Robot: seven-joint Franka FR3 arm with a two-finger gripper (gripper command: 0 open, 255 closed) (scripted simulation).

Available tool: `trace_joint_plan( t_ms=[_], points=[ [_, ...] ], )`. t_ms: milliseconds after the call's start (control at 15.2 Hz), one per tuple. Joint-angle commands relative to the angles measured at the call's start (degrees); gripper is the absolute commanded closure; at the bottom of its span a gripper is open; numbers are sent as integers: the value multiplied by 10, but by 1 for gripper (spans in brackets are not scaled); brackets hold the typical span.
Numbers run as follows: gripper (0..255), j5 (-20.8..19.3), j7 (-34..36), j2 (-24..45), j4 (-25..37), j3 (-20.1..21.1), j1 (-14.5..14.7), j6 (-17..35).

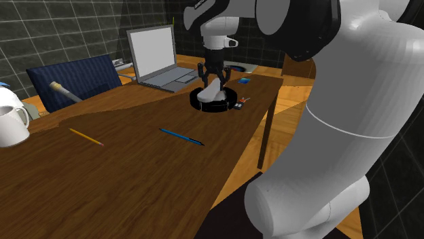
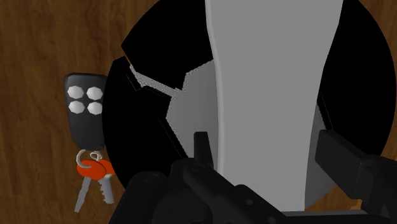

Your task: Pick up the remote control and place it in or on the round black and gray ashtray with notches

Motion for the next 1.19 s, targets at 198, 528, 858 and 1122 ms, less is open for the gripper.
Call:
trace_joint_plan(
  t_ms=[198,528,858,1122],
  points=[
    [255,0,-1,0,-3,0,0,3],
    [0,0,-1,0,-3,0,0,3],
    [0,0,0,-4,31,-1,-1,-35],
    [0,0,0,-5,65,-1,-1,-69]
  ],
)
